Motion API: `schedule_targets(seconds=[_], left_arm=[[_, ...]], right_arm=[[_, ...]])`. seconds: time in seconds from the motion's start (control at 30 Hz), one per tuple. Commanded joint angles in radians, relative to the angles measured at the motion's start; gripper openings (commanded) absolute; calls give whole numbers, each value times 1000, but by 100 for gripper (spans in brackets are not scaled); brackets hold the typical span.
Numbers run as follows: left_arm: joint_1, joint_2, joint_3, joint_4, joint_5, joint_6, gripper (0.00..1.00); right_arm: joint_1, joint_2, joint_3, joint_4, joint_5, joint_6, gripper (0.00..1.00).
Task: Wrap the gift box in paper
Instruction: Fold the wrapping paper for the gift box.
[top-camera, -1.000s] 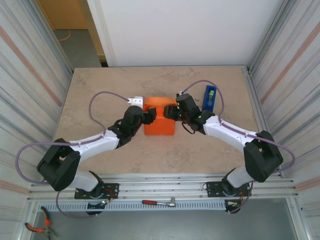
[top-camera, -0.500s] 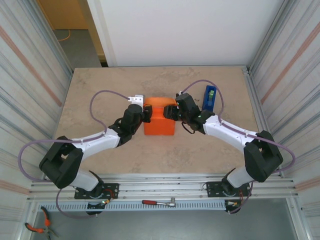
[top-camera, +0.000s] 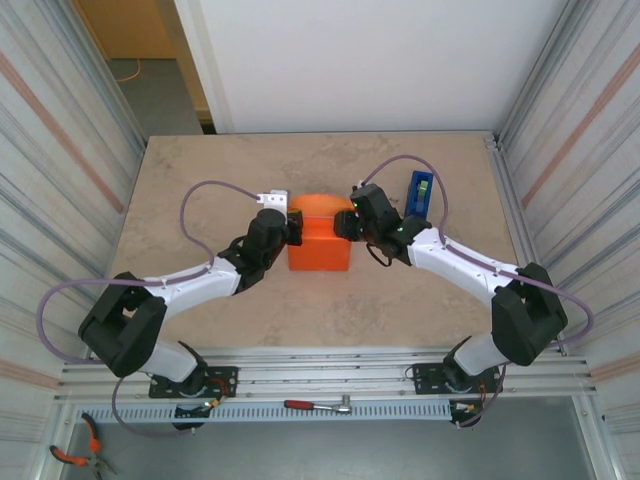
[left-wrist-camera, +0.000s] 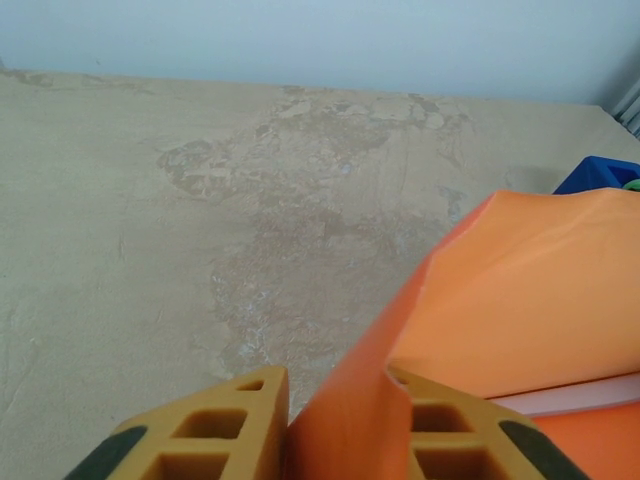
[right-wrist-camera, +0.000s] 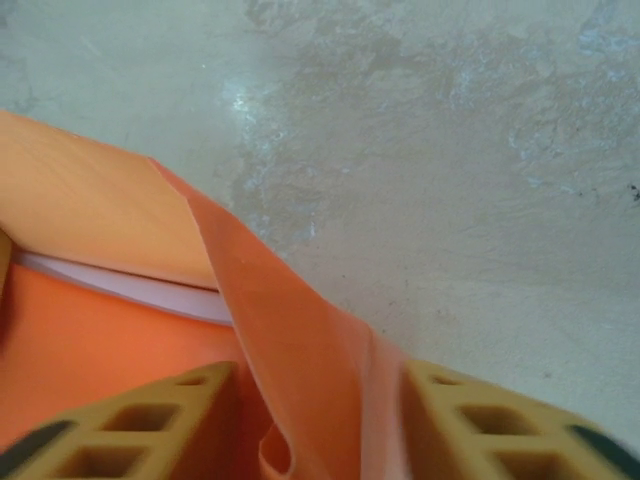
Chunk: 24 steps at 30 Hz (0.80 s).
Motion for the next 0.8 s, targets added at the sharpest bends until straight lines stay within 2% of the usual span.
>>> schedule_targets(seconds=[0.0, 0.1, 0.13, 0.17, 0.2, 0.23, 0.27, 0.3, 0.33, 0.43, 0.47, 0.5, 0.53, 0.57, 0.77], left_arm=[[-9, 8, -9, -20, -21, -5, 21], [-10, 10, -9, -20, -20, -6, 17], [-12, 11, -10, -20, -19, -7, 17], [-12, 11, -11, -20, -20, -6, 16], [-12, 13, -11, -20, -22, -6, 16], [-12, 14, -11, -20, -24, -8, 14], [-12, 16, -9, -21, -24, -9, 13], [-12, 16, -10, -21, -25, -9, 13], [-12, 19, -10, -19, -24, -10, 12], [-12, 21, -9, -20, -24, -14, 10], [-12, 22, -7, -23, -25, -15, 9], [-12, 23, -5, -25, -25, -14, 7], [-12, 24, -5, -27, -27, -15, 6], [-12, 25, -4, -30, -26, -15, 5], [-12, 25, -5, -31, -26, -19, 0]], right_arm=[[2, -10, 24, -45, 29, -26, 25], [1, 0, 40, -54, 22, -33, 6], [0, 3, 46, -57, 22, -34, 2], [1, 5, 50, -59, 24, -34, 3], [1, 6, 52, -60, 26, -34, 8], [1, 7, 56, -61, 30, -32, 25], [1, 10, 59, -64, 34, -31, 31], [1, 14, 62, -66, 31, -31, 24], [0, 19, 67, -66, 24, -34, 0], [0, 28, 74, -72, 17, -34, 0], [0, 27, 75, -75, 17, -32, 5], [-1, 27, 75, -78, 20, -26, 31], [-1, 23, 73, -79, 24, -21, 51], [-1, 17, 70, -78, 28, -16, 59], [1, -11, 44, -69, 41, 43, 61]])
